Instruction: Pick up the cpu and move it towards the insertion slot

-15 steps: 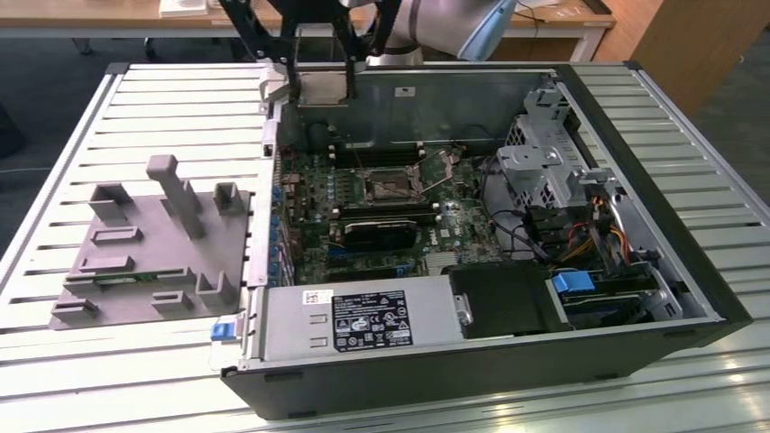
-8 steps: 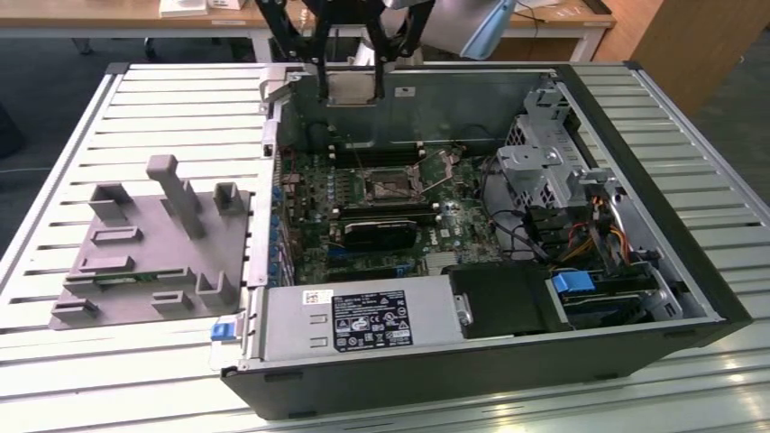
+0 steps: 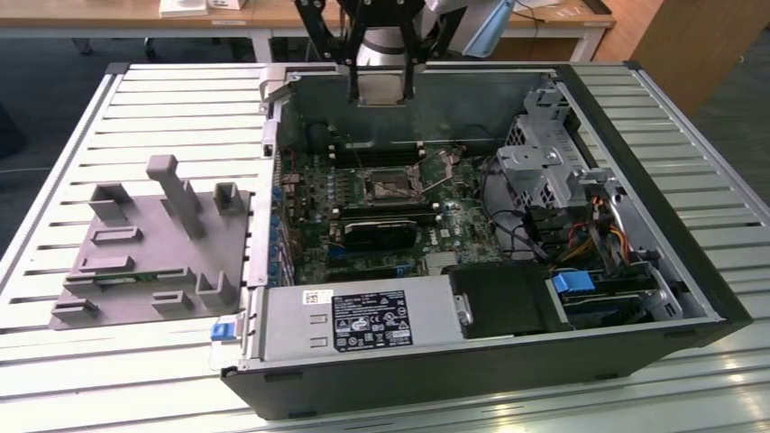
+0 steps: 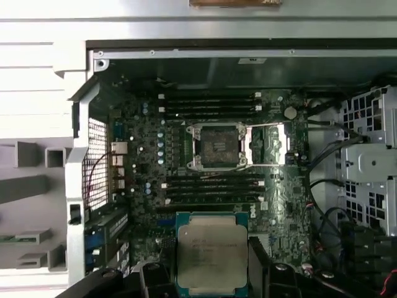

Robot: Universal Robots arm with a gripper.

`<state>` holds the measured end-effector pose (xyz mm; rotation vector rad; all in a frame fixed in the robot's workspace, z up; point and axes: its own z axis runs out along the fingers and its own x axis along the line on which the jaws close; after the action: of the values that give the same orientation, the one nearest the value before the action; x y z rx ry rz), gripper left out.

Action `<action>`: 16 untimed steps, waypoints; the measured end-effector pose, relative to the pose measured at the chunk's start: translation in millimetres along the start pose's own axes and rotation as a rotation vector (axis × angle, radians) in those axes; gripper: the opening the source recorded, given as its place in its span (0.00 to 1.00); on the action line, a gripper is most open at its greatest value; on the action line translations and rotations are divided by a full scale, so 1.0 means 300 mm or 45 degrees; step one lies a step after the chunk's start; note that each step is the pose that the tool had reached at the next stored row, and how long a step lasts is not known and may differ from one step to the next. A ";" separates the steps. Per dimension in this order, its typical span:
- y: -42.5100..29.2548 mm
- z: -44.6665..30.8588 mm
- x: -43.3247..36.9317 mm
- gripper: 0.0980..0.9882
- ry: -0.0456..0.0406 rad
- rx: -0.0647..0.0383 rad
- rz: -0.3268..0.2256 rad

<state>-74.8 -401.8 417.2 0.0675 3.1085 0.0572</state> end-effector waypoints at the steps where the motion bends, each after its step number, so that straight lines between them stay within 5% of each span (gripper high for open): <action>1: 0.005 0.004 -0.006 0.50 0.000 0.000 0.000; 16: 0.067 0.078 -0.068 0.50 0.005 0.000 0.000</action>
<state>-52.8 -381.7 395.3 0.0678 3.1127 0.0571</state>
